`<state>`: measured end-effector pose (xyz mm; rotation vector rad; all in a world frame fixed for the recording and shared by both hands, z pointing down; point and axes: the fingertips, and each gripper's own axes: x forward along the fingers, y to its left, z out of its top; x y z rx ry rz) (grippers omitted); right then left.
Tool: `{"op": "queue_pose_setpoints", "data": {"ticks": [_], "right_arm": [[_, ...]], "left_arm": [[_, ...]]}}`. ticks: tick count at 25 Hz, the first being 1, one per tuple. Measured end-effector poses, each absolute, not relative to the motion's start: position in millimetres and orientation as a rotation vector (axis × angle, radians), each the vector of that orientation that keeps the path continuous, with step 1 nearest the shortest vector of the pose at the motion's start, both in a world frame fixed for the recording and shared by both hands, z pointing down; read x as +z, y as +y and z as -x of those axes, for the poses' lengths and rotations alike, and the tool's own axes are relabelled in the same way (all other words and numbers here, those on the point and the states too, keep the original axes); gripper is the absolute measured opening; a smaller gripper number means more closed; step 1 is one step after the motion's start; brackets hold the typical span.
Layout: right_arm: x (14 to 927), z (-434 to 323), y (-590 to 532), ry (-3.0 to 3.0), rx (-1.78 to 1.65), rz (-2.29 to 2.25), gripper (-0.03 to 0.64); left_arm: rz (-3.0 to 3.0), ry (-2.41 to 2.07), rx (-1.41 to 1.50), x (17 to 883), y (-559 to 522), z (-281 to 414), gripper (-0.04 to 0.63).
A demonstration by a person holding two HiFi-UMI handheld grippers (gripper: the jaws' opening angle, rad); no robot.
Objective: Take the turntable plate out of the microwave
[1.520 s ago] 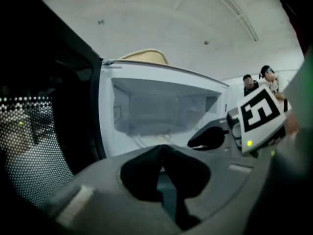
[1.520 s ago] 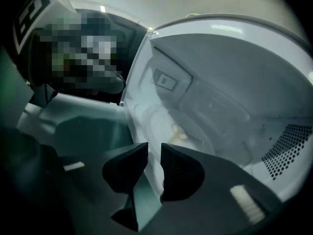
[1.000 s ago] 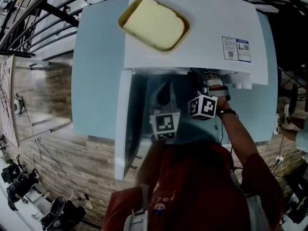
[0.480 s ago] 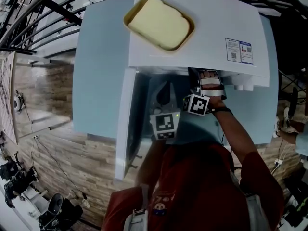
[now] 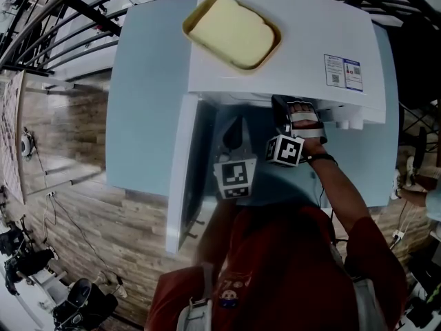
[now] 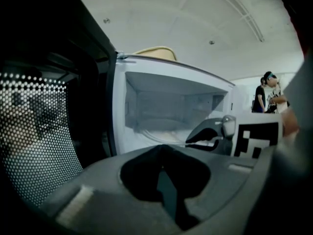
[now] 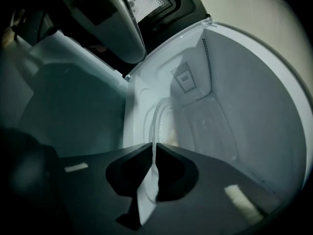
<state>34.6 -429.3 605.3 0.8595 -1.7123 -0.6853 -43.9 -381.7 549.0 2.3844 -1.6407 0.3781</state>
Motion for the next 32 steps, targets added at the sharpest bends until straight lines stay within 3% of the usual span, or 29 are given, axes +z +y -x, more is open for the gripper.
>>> {"op": "queue_pose_setpoints", "data": {"ticks": [23,26,32], "right_arm": [[602,-46,-370,-1.781,-0.636,-0.888,-0.002],[605,-41,-374,-1.789,-0.621,-0.863,0.11],[620,-34,-392,-1.746,-0.631,-0.813,0.143]], "left_arm": [[-2.383,-1.654,0.372,545,-349,38,-0.002],[-2.384,-1.654,0.371,546,-349,38,-0.002],[-2.384,-1.656,0.381,548,-350,42,-0.002]]}}
